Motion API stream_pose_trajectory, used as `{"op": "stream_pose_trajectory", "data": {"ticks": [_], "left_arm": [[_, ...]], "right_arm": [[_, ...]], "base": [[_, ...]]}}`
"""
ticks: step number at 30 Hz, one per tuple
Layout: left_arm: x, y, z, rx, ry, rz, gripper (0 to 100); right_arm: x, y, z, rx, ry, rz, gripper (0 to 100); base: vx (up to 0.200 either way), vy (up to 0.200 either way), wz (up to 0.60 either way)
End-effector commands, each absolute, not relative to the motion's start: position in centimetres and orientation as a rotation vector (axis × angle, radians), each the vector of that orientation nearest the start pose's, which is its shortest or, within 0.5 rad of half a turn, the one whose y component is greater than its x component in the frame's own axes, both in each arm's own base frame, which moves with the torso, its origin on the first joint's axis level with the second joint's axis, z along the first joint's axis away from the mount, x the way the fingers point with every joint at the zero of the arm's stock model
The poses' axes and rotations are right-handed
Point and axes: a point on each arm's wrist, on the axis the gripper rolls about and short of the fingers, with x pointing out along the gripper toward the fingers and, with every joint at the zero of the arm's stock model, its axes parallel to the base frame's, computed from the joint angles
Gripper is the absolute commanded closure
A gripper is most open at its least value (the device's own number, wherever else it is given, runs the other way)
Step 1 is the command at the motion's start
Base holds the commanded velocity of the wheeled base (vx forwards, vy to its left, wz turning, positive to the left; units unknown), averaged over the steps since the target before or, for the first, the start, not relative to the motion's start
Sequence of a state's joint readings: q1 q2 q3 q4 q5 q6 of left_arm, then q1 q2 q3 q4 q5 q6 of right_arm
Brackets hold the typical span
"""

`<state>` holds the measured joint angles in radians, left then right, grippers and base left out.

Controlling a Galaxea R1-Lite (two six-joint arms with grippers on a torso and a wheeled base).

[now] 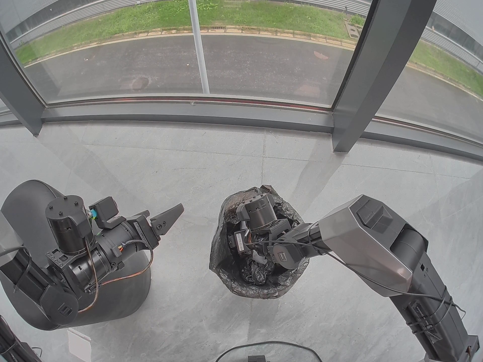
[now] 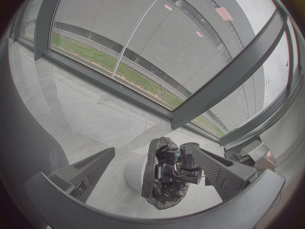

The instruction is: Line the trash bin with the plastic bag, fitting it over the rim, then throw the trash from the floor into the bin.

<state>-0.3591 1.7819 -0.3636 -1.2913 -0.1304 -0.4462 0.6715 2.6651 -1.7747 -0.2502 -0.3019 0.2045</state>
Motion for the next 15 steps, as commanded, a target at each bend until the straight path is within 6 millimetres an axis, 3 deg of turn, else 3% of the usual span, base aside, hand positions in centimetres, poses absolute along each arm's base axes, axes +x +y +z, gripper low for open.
{"op": "stream_pose_trajectory", "data": {"ticks": [1,9,11,15], "left_arm": [[24.8,-9.6,11.7,-0.421,0.241,-0.45,0],[24.9,-9.6,11.7,-0.421,0.244,-0.45,0],[24.9,-9.6,11.7,-0.421,0.242,-0.45,0],[24.8,-9.6,11.7,-0.423,0.241,-0.45,0]], "right_arm": [[41.1,31.7,-2.6,-0.112,0.615,0.292,0],[41.5,31.4,-2.6,-0.113,0.604,0.261,0],[41.4,31.4,-1.5,-0.108,0.586,0.253,0],[40.2,30.9,2.5,-0.085,0.554,0.251,0]], "base": [[0.0,0.0,0.0],[0.0,0.0,0.0],[0.0,0.0,0.0],[0.0,0.0,0.0]]}}
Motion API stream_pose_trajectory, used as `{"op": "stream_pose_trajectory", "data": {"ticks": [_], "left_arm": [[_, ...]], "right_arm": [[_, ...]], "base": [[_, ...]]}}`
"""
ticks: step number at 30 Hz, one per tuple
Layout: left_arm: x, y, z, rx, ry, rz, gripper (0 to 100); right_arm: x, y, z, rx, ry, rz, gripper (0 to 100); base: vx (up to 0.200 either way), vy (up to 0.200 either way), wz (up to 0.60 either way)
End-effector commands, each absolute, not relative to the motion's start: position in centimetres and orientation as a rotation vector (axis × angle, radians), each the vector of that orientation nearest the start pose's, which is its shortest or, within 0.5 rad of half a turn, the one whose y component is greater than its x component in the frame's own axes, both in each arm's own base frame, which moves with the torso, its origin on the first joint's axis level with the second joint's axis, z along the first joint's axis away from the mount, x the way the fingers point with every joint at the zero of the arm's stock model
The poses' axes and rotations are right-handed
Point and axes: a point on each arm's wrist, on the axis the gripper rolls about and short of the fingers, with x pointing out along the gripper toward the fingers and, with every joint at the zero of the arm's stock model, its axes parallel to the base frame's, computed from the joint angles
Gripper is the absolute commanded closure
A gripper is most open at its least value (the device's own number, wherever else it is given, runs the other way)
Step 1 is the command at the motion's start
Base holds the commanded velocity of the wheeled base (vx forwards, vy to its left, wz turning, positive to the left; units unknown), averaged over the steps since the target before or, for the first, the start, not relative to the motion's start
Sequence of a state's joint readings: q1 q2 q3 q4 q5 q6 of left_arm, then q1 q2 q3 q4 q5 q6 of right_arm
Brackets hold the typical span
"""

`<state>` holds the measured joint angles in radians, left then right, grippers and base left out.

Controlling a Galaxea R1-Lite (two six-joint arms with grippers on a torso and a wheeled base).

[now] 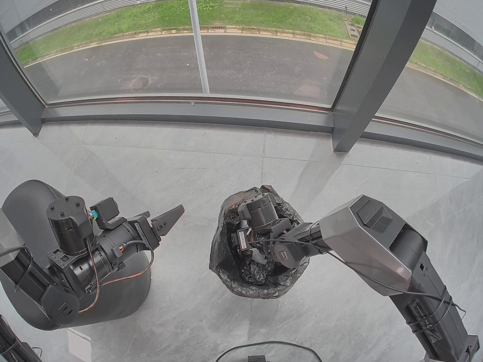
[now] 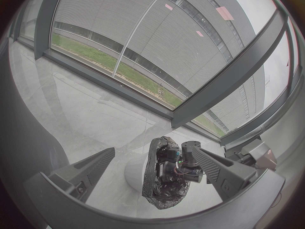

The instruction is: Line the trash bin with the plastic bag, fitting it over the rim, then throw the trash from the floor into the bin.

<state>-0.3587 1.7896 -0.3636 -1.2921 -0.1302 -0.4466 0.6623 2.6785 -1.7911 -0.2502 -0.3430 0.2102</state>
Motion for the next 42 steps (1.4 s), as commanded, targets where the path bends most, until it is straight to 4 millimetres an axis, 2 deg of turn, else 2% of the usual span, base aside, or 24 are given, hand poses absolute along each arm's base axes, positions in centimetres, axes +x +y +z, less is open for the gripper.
{"op": "stream_pose_trajectory", "data": {"ticks": [1,2,4,8,11,14,17,18,20,21,22,23,24,25,27,28,29,31,33,34,35,37,42], "left_arm": [[24.8,-9.6,11.8,-0.423,0.239,-0.45,0],[24.8,-9.6,11.8,-0.423,0.239,-0.45,0],[24.8,-9.7,11.8,-0.423,0.238,-0.452,0],[24.6,-9.7,11.8,-0.422,0.241,-0.456,0],[24.6,-9.8,12.0,-0.424,0.226,-0.462,0],[24.4,-9.7,12.2,-0.428,0.188,-0.469,0],[24.2,-9.6,12.8,-0.427,0.127,-0.471,0],[24.2,-9.6,12.8,-0.427,0.127,-0.471,0],[23.8,-8.9,14.6,-0.343,-0.007,-0.361,0],[23.8,-8.9,14.6,-0.343,-0.007,-0.361,0],[23.3,-8.1,16.1,-0.221,-0.105,-0.24,0],[23.2,-8.0,16.2,-0.211,-0.111,-0.23,0],[22.6,-7.0,17.6,-0.084,-0.186,-0.136,0],[21.9,-6.5,18.4,-0.027,-0.22,-0.113,0],[20.6,-6.0,19.8,0.033,-0.266,-0.097,0],[20.5,-5.9,19.9,0.038,-0.267,-0.096,0],[18.9,-5.4,20.6,0.063,-0.252,-0.09,0],[16.9,-4.7,21.4,0.067,-0.217,-0.083,0],[16.1,-4.4,21.7,0.066,-0.198,-0.076,0],[14.1,-3.5,22.3,0.036,-0.171,-0.058,0],[13.8,-3.4,22.3,0.031,-0.167,-0.055,0],[11.4,-2.7,22.6,0.001,-0.126,-0.056,0],[7.0,-1.5,22.2,0.004,-0.045,-0.073,0]], "right_arm": [[39.9,30.8,3.1,-0.083,0.55,0.255,0],[39.1,30.5,4.6,-0.08,0.545,0.26,0],[37.4,30.3,6.3,-0.082,0.548,0.276,0],[34.3,29.4,8.3,-0.096,0.563,0.296,0],[31.7,27.3,10.5,-0.091,0.569,0.297,0],[29.5,25.3,13.5,-0.057,0.538,0.299,0],[27.6,22.3,17.1,-0.019,0.477,0.285,0],[27.6,22.3,17.1,-0.019,0.477,0.285,0],[26.1,18.2,21.0,0.037,0.393,0.232,0],[26.1,18.2,21.0,0.037,0.393,0.232,0],[25.3,15.4,23.0,0.046,0.349,0.179,0],[25.2,15.2,23.2,0.045,0.346,0.175,0],[24.2,12.3,24.9,0.032,0.305,0.113,0],[23.3,10.7,26.0,0.026,0.278,0.077,0],[21.7,8.6,27.0,0.025,0.25,0.032,0],[21.6,8.4,27.2,0.027,0.245,0.027,0],[19.5,6.7,27.7,0.027,0.222,-0.005,0],[16.9,4.9,27.6,-0.002,0.205,-0.039,0],[15.9,4.3,27.5,-0.017,0.196,-0.049,0],[13.8,3.3,27.0,-0.045,0.177,-0.075,0],[13.6,3.1,27.0,-0.046,0.173,-0.078,0],[10.9,2.2,26.9,-0.039,0.124,-0.094,0],[7.1,1.1,25.6,-0.061,0.089,-0.097,0]], "base": [[0.0,0.0,0.0],[0.0,0.0,0.0],[0.0,0.0,0.0],[0.0,0.0,0.0],[0.0,0.0,0.0],[0.0,0.0,0.0],[0.0,0.0,0.0],[0.0,0.0,0.0],[0.0,0.0,0.0],[0.0,0.0,0.0],[0.0,0.0,0.0],[0.0,0.0,0.0],[0.0,0.0,0.0],[0.0,0.0,0.0],[0.0,0.0,0.0],[0.0,0.0,0.0],[0.0,0.0,0.0],[0.0,0.0,0.0],[0.0,0.0,0.0],[0.0,0.0,0.0],[0.0,0.0,0.0],[0.0,0.0,0.0],[0.0,0.0,0.0]]}}
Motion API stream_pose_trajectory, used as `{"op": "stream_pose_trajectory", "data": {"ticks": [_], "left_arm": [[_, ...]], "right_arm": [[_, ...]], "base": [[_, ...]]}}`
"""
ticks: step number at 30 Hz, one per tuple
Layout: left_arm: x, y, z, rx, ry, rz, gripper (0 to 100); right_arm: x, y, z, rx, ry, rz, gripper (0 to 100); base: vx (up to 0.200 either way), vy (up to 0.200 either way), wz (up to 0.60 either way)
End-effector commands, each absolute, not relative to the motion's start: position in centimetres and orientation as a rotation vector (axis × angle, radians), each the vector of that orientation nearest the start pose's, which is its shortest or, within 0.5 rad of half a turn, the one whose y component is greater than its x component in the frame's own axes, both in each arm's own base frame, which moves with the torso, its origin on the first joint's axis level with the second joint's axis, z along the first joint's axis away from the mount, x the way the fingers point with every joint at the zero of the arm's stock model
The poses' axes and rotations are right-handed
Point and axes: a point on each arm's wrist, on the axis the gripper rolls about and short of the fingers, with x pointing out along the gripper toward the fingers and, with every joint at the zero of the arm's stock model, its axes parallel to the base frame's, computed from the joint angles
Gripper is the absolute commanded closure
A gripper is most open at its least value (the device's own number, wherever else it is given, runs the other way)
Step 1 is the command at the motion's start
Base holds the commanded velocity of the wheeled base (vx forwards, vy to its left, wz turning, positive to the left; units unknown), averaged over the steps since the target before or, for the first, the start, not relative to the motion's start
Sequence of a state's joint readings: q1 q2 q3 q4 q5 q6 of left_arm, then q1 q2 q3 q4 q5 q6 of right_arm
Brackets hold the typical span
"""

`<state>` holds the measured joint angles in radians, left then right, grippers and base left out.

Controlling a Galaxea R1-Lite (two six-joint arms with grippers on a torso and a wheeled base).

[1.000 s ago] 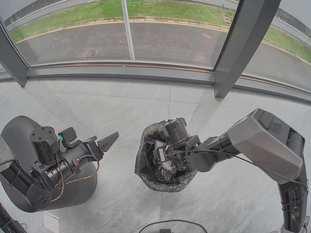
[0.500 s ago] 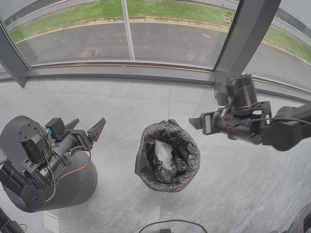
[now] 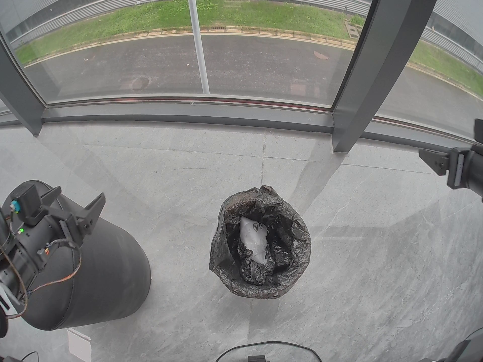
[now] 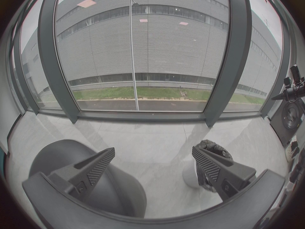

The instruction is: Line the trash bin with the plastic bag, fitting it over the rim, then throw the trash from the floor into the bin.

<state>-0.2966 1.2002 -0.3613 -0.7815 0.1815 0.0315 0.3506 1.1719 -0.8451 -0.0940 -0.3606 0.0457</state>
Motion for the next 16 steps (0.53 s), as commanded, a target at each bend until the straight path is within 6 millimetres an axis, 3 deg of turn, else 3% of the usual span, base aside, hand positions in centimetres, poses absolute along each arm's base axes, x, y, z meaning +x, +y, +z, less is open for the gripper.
{"op": "stream_pose_trajectory", "data": {"ticks": [1,11,16], "left_arm": [[6.2,-1.3,21.8,0.011,-0.019,-0.083,0],[3.6,-0.6,20.5,0.004,0.026,-0.112,0],[1.5,0.0,19.7,0.01,0.053,-0.066,0]], "right_arm": [[6.5,0.9,25.1,-0.061,0.092,-0.103,0],[2.5,-0.6,22.4,-0.04,0.035,-0.297,0],[-0.6,-0.8,20.1,-0.03,-0.005,-0.367,0]], "base": [[0.0,0.0,0.0],[0.0,0.0,0.0],[0.0,0.0,0.0]]}}
